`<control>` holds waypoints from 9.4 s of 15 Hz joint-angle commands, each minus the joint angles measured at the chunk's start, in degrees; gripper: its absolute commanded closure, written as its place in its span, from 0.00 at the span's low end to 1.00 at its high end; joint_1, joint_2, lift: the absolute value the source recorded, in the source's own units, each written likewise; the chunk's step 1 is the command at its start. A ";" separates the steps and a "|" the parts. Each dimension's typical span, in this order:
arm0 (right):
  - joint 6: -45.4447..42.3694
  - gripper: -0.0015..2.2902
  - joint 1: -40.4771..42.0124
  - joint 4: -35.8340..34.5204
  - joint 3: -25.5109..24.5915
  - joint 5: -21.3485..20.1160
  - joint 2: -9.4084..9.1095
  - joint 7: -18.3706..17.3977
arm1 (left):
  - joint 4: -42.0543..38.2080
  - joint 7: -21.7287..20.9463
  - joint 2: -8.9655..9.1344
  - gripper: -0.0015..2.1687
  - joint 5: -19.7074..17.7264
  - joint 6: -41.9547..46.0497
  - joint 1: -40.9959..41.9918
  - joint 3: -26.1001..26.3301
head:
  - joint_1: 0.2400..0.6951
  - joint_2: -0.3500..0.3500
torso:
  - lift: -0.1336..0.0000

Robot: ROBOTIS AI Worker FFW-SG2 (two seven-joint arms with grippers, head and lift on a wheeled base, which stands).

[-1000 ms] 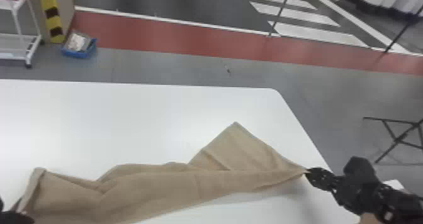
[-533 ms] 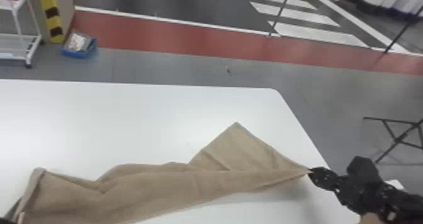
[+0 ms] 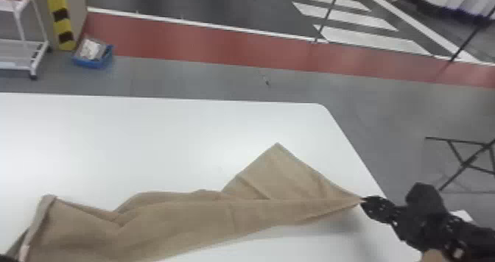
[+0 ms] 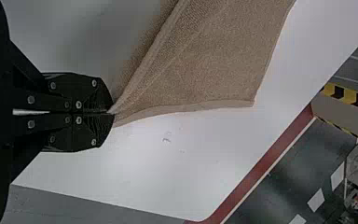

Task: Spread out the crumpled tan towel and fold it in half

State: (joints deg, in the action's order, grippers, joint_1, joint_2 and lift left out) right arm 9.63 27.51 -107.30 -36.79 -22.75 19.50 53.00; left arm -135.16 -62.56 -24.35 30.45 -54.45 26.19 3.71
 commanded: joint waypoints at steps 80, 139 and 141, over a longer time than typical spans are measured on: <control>37.09 0.69 -26.81 4.12 18.34 5.17 5.02 8.35 | 30.57 -11.36 2.55 0.60 3.83 -1.76 -36.82 -6.87 | 1.00 0.34 | 0.07; 41.48 0.03 -41.13 17.30 26.78 3.33 3.35 -6.15 | 44.37 8.94 4.49 0.00 -0.83 8.96 -42.10 -9.33 | 1.00 0.44 | 0.07; 41.48 0.03 -41.31 17.65 26.69 3.59 3.44 -6.15 | 44.11 8.86 4.58 0.01 -1.10 8.08 -41.92 -9.86 | 1.00 0.43 | 0.07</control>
State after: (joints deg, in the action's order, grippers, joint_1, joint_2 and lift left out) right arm 51.09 -13.69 -89.90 -10.08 -19.31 22.91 46.84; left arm -90.83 -53.69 -19.83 29.64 -45.83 -15.89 -5.72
